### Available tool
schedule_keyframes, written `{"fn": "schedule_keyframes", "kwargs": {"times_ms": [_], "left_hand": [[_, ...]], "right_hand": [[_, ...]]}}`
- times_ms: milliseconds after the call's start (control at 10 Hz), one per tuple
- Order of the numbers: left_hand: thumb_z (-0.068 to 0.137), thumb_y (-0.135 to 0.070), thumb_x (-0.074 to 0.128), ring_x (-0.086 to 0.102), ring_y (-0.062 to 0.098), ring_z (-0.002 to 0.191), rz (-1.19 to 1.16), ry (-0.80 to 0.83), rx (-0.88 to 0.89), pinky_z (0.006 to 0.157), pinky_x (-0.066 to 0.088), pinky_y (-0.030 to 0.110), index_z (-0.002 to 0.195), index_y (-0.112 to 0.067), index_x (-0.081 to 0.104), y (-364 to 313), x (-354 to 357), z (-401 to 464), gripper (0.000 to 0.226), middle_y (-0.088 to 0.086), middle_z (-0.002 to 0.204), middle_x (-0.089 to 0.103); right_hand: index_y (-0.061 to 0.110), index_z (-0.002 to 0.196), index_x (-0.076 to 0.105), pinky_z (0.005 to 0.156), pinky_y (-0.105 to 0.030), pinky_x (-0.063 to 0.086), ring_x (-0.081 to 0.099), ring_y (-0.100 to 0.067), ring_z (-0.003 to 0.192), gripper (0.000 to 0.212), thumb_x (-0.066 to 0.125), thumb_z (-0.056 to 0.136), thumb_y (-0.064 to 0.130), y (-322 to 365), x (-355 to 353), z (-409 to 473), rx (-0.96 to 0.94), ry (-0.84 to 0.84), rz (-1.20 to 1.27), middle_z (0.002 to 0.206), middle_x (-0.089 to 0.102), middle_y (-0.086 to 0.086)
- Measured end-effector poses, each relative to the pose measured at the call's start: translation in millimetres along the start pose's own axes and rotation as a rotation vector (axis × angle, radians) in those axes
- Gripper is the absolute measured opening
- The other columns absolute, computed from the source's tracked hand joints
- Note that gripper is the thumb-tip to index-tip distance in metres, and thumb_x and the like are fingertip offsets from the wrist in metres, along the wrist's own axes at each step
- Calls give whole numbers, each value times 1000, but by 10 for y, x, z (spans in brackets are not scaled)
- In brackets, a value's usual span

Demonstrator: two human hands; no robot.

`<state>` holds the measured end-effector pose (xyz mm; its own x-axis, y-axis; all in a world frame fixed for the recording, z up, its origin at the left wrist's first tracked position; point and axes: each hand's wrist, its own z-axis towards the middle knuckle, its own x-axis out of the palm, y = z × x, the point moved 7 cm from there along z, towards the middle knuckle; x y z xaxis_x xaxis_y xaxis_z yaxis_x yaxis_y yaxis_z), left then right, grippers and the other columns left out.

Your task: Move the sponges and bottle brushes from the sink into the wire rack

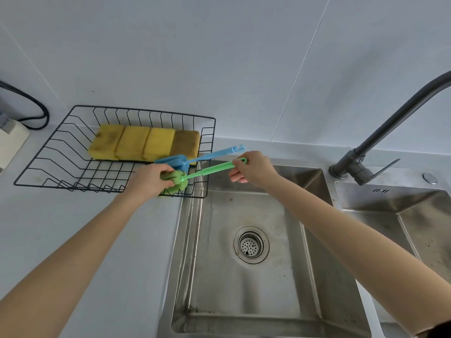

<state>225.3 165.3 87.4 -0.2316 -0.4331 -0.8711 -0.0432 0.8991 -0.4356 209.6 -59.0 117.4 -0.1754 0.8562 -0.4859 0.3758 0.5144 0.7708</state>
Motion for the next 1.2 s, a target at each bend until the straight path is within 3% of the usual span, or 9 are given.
{"fn": "schedule_keyframes", "kwargs": {"times_ms": [100,300,500,600,800,1000,1200], "left_hand": [[78,-23,67,54,29,115,-15,19,-36,93,43,37,123,-13,57,30,34,34,46,12,126,61],[79,-25,66,49,28,121,2,105,-61,97,39,35,126,-16,54,48,72,84,49,11,132,56],[82,-22,64,45,28,125,-2,181,-42,101,37,35,133,-14,46,-32,94,34,55,11,137,50],[83,-25,62,44,27,126,11,199,-30,102,37,35,134,-14,44,-64,82,10,56,11,139,48],[88,-26,53,43,27,128,47,174,-14,101,37,34,136,-13,40,-157,23,-82,51,12,142,45],[90,-30,49,41,27,130,63,160,-31,101,38,33,140,-11,32,-204,-66,-200,56,12,147,38],[91,-28,47,40,27,131,61,84,41,100,37,34,142,-12,28,-511,-301,-254,56,11,147,38]], "right_hand": [[-2,110,58,49,-10,49,55,3,35,25,46,96,16,-83,14,37,11,-6,-25,67,64,1],[0,111,58,61,-16,49,57,-7,54,25,45,95,14,-135,16,19,0,-33,1,65,62,1],[8,116,59,56,-23,42,55,-20,77,28,43,95,19,-120,18,-39,-28,-85,-142,107,67,-16],[10,120,57,61,-27,41,51,-22,80,31,43,95,20,-109,17,-73,-42,-81,-193,109,62,-15],[10,136,43,94,-33,43,50,-27,118,43,45,95,20,-28,3,-207,-130,-86,-323,136,47,-12],[10,140,36,100,-38,40,49,-28,121,47,43,95,23,57,-126,-364,-172,-90,-427,142,41,-12],[15,145,28,112,-43,24,28,-26,138,54,42,94,27,286,-326,-534,-237,-148,-613,151,32,-6]]}}
